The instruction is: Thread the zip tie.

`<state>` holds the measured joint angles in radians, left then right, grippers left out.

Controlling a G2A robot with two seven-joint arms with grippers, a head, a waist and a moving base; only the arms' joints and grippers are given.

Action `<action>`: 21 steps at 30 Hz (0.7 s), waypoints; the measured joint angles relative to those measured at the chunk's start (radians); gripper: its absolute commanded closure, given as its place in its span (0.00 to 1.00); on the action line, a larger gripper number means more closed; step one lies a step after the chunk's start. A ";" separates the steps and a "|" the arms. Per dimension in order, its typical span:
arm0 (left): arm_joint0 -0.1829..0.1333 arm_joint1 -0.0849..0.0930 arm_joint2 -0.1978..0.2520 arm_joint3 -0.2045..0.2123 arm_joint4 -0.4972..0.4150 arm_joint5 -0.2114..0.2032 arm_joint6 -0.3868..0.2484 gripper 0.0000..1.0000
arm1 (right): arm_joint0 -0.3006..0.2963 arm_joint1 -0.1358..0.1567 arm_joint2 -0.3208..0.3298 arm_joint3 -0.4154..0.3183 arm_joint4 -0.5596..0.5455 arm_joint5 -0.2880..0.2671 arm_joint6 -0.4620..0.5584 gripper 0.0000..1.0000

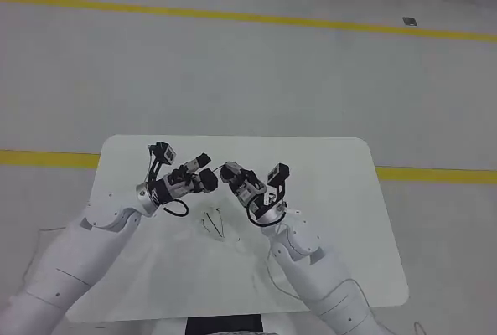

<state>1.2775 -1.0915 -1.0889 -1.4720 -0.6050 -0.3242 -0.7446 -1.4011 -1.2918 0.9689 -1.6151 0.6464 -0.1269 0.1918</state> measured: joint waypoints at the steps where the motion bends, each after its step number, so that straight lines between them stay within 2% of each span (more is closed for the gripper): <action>1: 0.001 0.000 0.000 -0.003 0.003 0.001 0.005 0.00 | -0.001 0.000 0.001 -0.003 -0.010 0.000 -0.004 1.00; 2: 0.003 0.000 0.000 -0.006 0.007 0.000 0.008 0.07 | -0.004 -0.001 0.002 -0.008 -0.021 -0.002 -0.009 1.00; 3: 0.003 0.000 -0.001 -0.007 0.010 -0.002 0.009 0.33 | -0.005 -0.002 0.002 -0.012 -0.028 -0.002 -0.013 1.00; 4: 0.005 0.000 -0.002 -0.008 0.012 -0.006 0.010 0.52 | -0.006 -0.002 0.003 -0.017 -0.041 -0.002 -0.016 1.00; 10: 0.011 0.000 -0.005 -0.008 0.008 -0.011 0.013 0.79 | -0.011 0.000 0.009 -0.034 -0.149 0.015 -0.034 1.00; 21: 0.017 0.000 -0.009 -0.008 0.005 -0.009 0.009 0.78 | -0.033 0.007 0.047 -0.064 -0.290 0.047 -0.051 1.00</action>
<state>1.2948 -1.0917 -1.0980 -1.4797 -0.6002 -0.3331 -0.7355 -1.4345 -1.2848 1.0159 -1.6796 0.3561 -0.0803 0.1412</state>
